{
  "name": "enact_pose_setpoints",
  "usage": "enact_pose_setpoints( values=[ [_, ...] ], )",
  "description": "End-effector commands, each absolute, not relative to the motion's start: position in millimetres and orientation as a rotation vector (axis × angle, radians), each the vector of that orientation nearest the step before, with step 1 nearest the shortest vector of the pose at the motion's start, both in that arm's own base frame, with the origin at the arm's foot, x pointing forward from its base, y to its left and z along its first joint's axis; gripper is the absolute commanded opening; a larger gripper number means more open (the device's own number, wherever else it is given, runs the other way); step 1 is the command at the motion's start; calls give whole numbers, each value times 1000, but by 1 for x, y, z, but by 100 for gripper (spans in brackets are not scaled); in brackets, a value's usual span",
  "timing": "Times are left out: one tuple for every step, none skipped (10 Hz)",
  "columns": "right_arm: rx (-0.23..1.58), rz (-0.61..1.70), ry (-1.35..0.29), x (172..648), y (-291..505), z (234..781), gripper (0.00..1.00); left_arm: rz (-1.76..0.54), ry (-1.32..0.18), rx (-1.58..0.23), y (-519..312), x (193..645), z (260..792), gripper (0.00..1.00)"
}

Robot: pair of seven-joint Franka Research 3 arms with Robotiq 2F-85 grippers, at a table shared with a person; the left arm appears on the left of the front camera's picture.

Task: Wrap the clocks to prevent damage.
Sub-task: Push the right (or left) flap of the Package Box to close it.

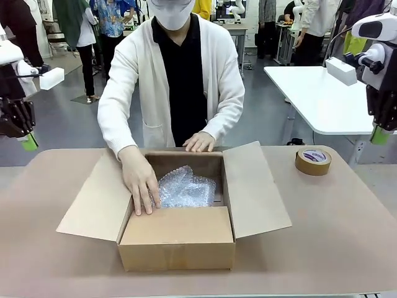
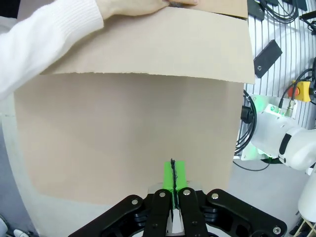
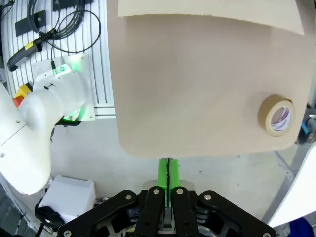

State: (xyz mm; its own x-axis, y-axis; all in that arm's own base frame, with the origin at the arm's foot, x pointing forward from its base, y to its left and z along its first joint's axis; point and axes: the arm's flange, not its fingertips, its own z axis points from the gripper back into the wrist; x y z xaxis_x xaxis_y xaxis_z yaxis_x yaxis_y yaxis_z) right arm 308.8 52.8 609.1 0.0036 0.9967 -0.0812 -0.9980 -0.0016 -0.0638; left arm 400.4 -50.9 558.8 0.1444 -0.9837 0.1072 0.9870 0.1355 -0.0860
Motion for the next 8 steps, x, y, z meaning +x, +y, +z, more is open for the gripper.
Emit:
enact_pose_setpoints(
  values=[
    [-117, 1578, 8, 309, 51, 610, 1, -1429, -14, -143, -50, 402, 561, 0],
    [-117, 1578, 8, 309, 51, 610, 1, -1429, -14, -143, -50, 402, 561, 0],
    [-117, 1578, 8, 309, 51, 610, 1, -1429, -14, -143, -50, 402, 561, 0],
    [-117, 1578, 8, 309, 51, 610, 1, -1429, -14, -143, -50, 402, 561, 0],
    [-117, 1578, 8, 309, 51, 610, 1, -1429, -14, -143, -50, 402, 561, 0],
    [-117, 1578, 8, 309, 51, 610, 1, -1429, -14, -143, -50, 402, 561, 0],
    [-117, 1578, 8, 309, 51, 610, 1, -1429, -14, -143, -50, 402, 561, 0],
    [-117, 1578, 8, 309, 51, 610, 1, -1429, -14, -143, -50, 402, 561, 0]
  ],
)
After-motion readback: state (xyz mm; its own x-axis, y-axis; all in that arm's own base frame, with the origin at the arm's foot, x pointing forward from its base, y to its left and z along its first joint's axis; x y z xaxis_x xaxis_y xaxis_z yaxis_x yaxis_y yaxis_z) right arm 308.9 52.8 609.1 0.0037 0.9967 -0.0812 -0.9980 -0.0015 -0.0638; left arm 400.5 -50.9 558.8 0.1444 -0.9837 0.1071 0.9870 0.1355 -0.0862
